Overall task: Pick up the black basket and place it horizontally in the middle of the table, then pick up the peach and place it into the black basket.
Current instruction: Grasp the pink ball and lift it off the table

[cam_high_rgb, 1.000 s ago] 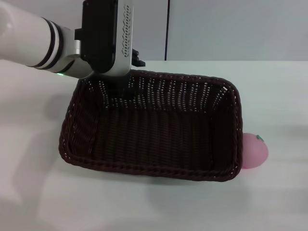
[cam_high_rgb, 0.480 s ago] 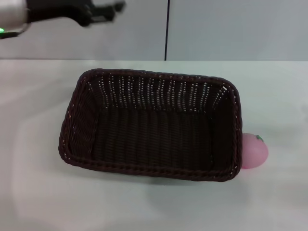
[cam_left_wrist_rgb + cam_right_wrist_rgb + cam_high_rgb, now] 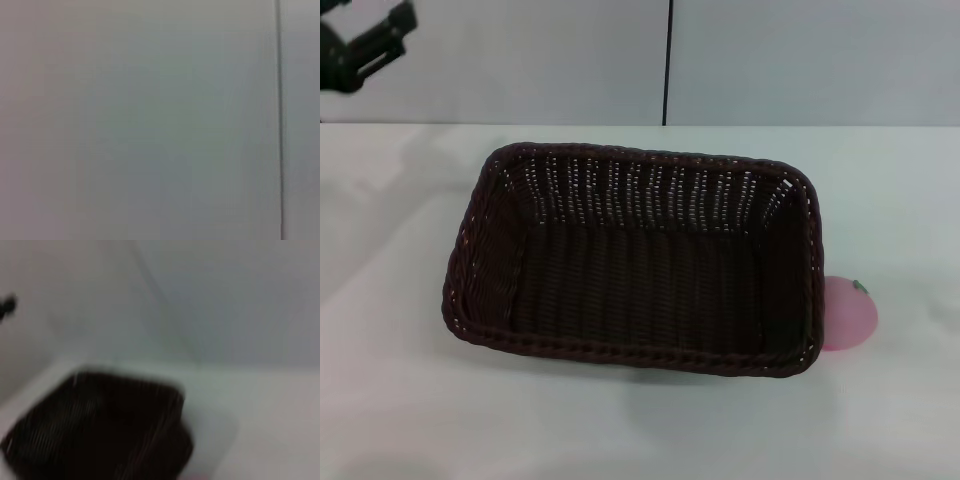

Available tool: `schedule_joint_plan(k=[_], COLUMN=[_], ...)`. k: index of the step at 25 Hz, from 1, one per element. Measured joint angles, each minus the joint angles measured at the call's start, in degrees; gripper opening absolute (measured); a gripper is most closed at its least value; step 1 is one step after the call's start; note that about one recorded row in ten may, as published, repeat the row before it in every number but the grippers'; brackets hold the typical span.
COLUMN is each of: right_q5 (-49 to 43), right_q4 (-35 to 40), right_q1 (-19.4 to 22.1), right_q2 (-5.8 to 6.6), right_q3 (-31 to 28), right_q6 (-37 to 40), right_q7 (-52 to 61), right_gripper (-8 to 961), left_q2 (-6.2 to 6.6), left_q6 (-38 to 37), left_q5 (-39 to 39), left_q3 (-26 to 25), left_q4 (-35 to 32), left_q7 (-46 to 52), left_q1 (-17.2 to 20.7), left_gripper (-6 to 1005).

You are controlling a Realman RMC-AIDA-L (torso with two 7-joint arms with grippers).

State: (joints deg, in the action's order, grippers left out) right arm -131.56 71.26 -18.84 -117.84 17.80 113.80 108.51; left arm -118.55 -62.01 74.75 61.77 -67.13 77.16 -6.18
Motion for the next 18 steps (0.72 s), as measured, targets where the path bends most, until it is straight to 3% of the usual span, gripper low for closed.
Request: schedule_joint_plan(k=[6, 9, 12, 18], right_q5=[-5.4, -5.8, -6.6, -10.1], right_q4=[1.1, -3.3, -10.8, -15.4], right_q1=[-3.7, -5.4, -7.2, -9.2], right_q2=[-0.4, -0.48, 0.49, 0.48], right_q3=[7.5, 9.0, 11.9, 14.8], right_q6=[-0.4, -3.2, -6.8, -12.9], right_q7=[6.3, 6.7, 7.4, 9.5], right_gripper=[794, 794, 794, 793], left_q2=[0.04, 0.0, -0.01, 0.03], left_q6=[-2.1, -3.4, -4.1, -5.2], left_q5=[-2.4, -2.5, -2.6, -2.7], left_q3=[0.1, 0.1, 0.0, 0.0], left_q4=[7.6, 8.8, 8.8, 8.9], left_q7=[-2.5, -3.5, -3.2, -3.1], left_q1=[0.8, 1.0, 1.3, 1.8], left_gripper=[711, 710, 709, 709])
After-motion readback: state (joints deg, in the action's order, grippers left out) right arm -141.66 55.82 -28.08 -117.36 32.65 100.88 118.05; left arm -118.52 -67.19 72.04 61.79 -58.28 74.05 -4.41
